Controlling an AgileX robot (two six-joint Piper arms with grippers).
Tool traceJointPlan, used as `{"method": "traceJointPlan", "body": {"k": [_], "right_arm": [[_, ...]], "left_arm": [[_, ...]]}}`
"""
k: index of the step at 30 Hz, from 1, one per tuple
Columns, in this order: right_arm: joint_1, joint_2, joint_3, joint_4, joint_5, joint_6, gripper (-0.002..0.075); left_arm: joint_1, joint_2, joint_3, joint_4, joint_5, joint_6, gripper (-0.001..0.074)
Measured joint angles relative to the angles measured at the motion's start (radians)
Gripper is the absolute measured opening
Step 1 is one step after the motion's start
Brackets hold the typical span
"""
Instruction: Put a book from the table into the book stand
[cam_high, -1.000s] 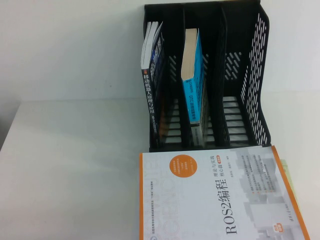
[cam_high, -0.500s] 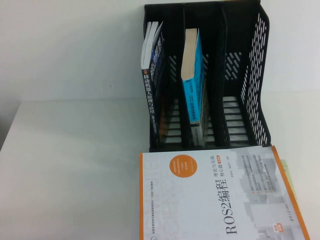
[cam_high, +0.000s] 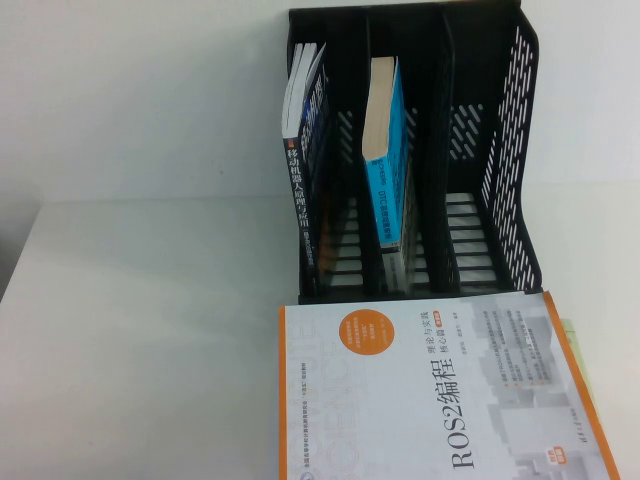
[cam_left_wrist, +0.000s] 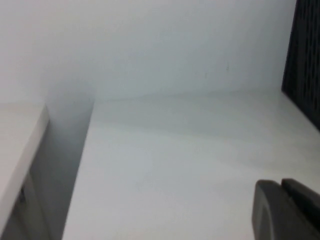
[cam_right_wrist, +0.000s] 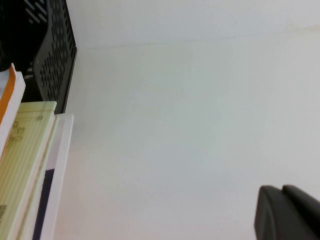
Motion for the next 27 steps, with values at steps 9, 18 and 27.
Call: {"method": "traceJointPlan", "body": {"k": [9,18,27], "right_arm": [[0.000,0.000,0.000,0.000,0.000,0.000,-0.0002],[0.000,0.000,0.000,0.000,0.000,0.000,-0.0002],[0.000,0.000,0.000,-0.005,0.000,-0.004,-0.0002]], "left_arm": [[0.000,0.000,0.000,0.000,-0.450,-0.005,-0.0002],[0.000,0.000,0.000,-0.002,-0.711,-0.006,-0.0002],[0.000,0.000,0.000,-0.002,-0.735,-0.006,-0.0002]]}}
